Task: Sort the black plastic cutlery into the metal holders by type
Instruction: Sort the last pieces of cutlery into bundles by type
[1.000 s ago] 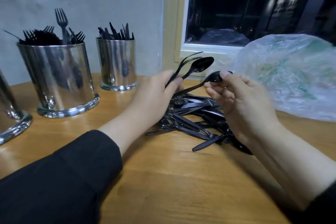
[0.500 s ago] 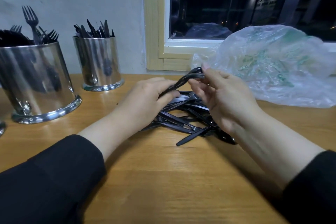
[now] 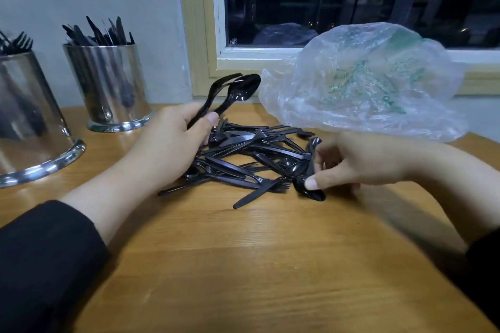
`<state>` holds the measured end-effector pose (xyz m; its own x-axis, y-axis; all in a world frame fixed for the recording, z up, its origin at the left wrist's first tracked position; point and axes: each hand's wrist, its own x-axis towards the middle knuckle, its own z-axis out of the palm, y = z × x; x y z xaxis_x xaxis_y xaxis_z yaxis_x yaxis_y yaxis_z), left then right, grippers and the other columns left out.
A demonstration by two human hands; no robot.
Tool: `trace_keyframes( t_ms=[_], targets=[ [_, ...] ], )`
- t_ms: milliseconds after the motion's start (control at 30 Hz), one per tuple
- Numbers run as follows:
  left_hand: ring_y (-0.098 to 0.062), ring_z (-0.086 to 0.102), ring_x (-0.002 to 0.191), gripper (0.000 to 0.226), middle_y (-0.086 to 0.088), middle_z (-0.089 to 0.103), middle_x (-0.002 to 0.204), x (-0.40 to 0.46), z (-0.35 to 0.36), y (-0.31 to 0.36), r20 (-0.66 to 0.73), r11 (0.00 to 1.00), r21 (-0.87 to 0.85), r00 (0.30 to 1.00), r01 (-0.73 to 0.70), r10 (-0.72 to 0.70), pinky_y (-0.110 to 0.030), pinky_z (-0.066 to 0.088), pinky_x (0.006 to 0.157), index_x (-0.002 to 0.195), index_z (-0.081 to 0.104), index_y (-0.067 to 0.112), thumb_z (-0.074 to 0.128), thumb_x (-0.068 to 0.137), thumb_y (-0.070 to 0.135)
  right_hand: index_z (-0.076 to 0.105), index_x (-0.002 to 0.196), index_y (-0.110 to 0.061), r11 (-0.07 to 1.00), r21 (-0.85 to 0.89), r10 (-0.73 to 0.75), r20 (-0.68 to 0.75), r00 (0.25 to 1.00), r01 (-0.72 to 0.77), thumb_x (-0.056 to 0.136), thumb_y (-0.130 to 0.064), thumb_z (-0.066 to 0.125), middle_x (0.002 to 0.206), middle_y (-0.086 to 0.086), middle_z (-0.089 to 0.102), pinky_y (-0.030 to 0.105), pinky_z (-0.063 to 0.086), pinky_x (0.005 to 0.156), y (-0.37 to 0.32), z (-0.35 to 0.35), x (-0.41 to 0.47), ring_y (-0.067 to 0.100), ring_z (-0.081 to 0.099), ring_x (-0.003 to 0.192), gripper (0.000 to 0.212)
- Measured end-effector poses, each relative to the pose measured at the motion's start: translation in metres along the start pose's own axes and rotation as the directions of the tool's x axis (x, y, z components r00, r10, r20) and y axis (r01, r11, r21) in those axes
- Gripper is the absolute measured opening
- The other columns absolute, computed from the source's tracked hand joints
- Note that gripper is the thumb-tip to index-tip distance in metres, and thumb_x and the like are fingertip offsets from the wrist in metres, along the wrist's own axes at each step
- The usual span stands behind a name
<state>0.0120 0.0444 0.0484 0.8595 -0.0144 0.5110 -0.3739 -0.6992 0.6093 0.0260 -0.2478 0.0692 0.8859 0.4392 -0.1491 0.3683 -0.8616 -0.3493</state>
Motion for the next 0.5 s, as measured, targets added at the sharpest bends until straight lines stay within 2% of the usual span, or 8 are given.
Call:
trace_keyframes(
  t_ms=[133, 267, 367, 433, 500],
  targets=[
    [-0.004, 0.04, 0.045, 0.041, 0.013, 0.047, 0.049, -0.001, 0.001, 0.002, 0.008, 1.0, 0.009, 1.0, 0.001, -0.001, -0.016, 0.03, 0.046, 0.07, 0.056, 0.01, 0.053, 0.105, 0.03, 0.065, 0.085, -0.03, 0.975, -0.208, 0.082, 0.001, 0.997, -0.08, 0.07, -0.077, 0.068, 0.084, -0.009, 0.068, 0.033, 0.053, 0.074, -0.01, 0.005, 0.0, 0.01, 0.064, 0.079, 0.049],
    [-0.005, 0.039, 0.044, 0.043, 0.01, 0.043, 0.048, -0.003, 0.002, 0.003, 0.013, 1.0, 0.012, 1.0, 0.016, -0.016, -0.017, 0.028, 0.044, 0.07, 0.056, 0.01, 0.053, 0.105, 0.034, 0.06, 0.079, -0.026, 0.972, -0.231, 0.046, -0.008, 0.999, -0.047, 0.082, -0.064, 0.068, 0.077, -0.006, 0.064, 0.032, 0.045, 0.065, -0.012, 0.007, 0.002, 0.013, 0.059, 0.073, 0.038],
    [-0.006, 0.04, 0.045, 0.042, 0.007, 0.045, 0.05, -0.003, 0.002, 0.001, 0.002, 1.0, -0.004, 1.0, 0.01, -0.01, -0.022, 0.03, 0.049, 0.07, 0.058, 0.011, 0.053, 0.105, 0.035, 0.06, 0.078, -0.017, 0.997, -0.069, -0.024, -0.014, 1.0, 0.023, 0.087, -0.052, 0.069, 0.062, -0.008, 0.058, 0.03, 0.042, 0.064, -0.006, 0.002, -0.001, 0.01, 0.052, 0.061, 0.037],
    [-0.009, 0.043, 0.047, 0.038, 0.004, 0.05, 0.053, -0.003, 0.001, -0.001, 0.003, 1.0, -0.025, 1.0, 0.003, -0.003, -0.032, 0.037, 0.055, 0.074, 0.061, 0.013, 0.053, 0.104, 0.034, 0.057, 0.075, -0.01, 0.983, 0.166, -0.065, -0.061, 0.996, 0.074, 0.091, -0.044, 0.067, 0.061, -0.003, 0.055, 0.03, 0.041, 0.063, -0.001, -0.002, -0.004, 0.012, 0.05, 0.057, 0.039],
    [-0.016, 0.053, 0.053, 0.028, -0.001, 0.059, 0.063, -0.002, 0.002, 0.0, 0.0, 0.996, -0.093, 1.0, 0.01, -0.01, -0.039, 0.048, 0.056, 0.088, 0.069, 0.016, 0.052, 0.105, 0.03, 0.056, 0.076, -0.003, 0.917, 0.378, -0.083, -0.124, 0.989, 0.125, 0.093, -0.039, 0.066, 0.066, 0.006, 0.054, 0.029, 0.042, 0.059, 0.002, -0.006, -0.006, 0.016, 0.051, 0.058, 0.041]
  ],
)
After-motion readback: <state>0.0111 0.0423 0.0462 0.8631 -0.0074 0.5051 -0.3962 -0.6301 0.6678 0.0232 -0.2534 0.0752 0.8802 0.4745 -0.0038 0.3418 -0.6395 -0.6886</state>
